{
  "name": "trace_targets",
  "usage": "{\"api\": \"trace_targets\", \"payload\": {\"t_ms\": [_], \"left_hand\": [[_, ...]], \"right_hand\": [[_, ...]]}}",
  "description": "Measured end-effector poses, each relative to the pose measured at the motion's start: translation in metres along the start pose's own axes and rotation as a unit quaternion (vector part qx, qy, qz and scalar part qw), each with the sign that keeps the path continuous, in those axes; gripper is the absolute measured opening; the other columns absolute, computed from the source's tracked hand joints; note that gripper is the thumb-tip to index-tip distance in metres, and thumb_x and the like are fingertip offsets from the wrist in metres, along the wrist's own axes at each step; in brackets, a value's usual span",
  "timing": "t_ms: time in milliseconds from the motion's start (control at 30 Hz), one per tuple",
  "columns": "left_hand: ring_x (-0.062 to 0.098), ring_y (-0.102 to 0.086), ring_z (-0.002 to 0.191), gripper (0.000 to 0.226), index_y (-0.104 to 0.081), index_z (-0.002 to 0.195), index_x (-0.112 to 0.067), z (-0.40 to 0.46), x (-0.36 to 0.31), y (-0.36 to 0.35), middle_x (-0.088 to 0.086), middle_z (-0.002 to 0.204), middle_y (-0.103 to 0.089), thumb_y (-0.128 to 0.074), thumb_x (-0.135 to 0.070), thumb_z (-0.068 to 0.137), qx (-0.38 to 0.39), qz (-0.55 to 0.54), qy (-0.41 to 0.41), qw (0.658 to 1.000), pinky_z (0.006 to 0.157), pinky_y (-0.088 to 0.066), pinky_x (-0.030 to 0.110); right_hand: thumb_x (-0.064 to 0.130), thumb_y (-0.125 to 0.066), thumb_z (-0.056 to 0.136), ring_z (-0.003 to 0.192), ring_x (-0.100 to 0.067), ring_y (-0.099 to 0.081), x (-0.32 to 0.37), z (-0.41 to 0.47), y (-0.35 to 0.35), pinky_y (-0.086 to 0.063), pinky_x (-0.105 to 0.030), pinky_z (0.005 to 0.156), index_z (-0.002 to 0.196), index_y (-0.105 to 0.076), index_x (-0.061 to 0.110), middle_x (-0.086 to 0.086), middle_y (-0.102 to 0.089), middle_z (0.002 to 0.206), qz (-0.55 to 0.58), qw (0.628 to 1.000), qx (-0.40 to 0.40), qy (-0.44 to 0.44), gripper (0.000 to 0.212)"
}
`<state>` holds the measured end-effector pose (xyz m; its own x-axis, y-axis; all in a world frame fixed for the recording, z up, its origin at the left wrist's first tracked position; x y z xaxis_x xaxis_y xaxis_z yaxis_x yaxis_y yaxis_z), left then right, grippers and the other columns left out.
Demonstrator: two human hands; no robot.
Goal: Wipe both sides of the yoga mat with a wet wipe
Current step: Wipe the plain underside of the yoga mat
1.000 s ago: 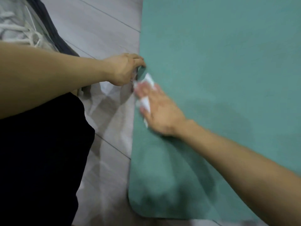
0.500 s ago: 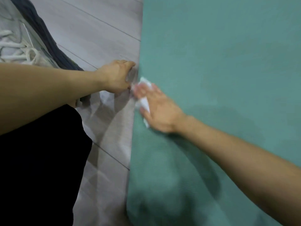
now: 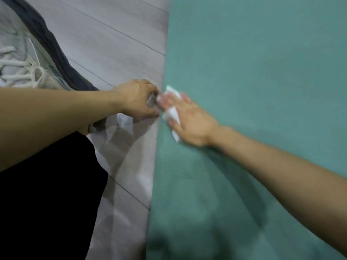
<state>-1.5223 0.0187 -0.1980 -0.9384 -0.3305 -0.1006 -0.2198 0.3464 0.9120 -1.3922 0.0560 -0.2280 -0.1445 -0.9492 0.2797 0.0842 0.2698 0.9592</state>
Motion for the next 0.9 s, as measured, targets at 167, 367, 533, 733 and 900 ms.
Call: {"api": "trace_targets", "payload": {"t_ms": [167,367,533,733,900], "left_hand": [[0.031,-0.039,0.145,0.140,-0.036,0.158,-0.022,-0.006,-0.005,-0.010,0.005,0.163,-0.035,-0.074,-0.086,0.039,0.048,0.012,0.009,0.999,0.119,-0.039,0.044],[0.030,-0.039,0.142,0.131,-0.040,0.154,-0.025,-0.004,-0.004,-0.005,0.001,0.158,-0.037,-0.075,-0.092,0.046,0.047,-0.011,0.022,0.999,0.117,-0.041,0.047],[0.032,-0.044,0.134,0.128,-0.047,0.145,-0.025,0.003,-0.004,-0.005,0.002,0.146,-0.046,-0.069,-0.094,0.039,0.013,-0.006,0.027,1.000,0.111,-0.045,0.048],[0.035,-0.045,0.132,0.135,-0.049,0.142,-0.025,0.006,-0.003,-0.008,0.005,0.143,-0.046,-0.067,-0.095,0.029,0.023,-0.008,0.047,0.999,0.109,-0.046,0.051],[0.035,-0.047,0.128,0.118,-0.052,0.138,-0.024,0.010,-0.009,-0.001,0.005,0.137,-0.047,-0.090,-0.080,0.041,0.014,-0.009,0.051,0.999,0.106,-0.047,0.047]], "right_hand": [[0.039,-0.029,0.114,0.161,-0.008,0.007,0.021,-0.042,-0.005,0.002,-0.039,0.132,0.169,-0.007,0.028,0.007,-0.006,0.176,-0.040,0.988,0.060,0.138,0.061],[0.044,-0.019,0.111,0.162,-0.011,0.000,-0.102,0.066,0.023,0.005,-0.041,0.132,0.169,-0.012,0.025,0.003,-0.011,0.176,-0.026,0.983,-0.002,-0.184,0.061],[0.045,-0.028,0.113,0.162,-0.013,0.001,0.004,-0.005,0.000,0.006,-0.033,0.131,0.169,-0.015,0.022,-0.001,-0.014,0.176,0.006,1.000,0.004,0.006,0.062],[0.042,-0.023,0.110,0.162,-0.011,0.003,-0.134,-0.021,0.036,0.001,-0.046,0.132,0.168,-0.011,0.027,0.006,-0.009,0.176,-0.060,0.979,0.000,-0.193,0.062],[0.050,-0.018,0.107,0.163,-0.014,0.000,-0.090,-0.023,0.027,0.001,-0.038,0.132,0.169,-0.015,0.018,0.000,-0.014,0.176,-0.008,0.976,-0.043,-0.212,0.070]]}}
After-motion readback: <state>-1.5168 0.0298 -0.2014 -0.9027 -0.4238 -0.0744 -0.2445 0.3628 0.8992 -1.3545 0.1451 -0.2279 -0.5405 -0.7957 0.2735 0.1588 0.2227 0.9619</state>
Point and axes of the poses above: each hand's wrist, its own z-axis towards the middle knuckle, its own y-axis out of the back of the hand, x = y × z, the point moved 9 cm from there along z, towards the middle knuckle
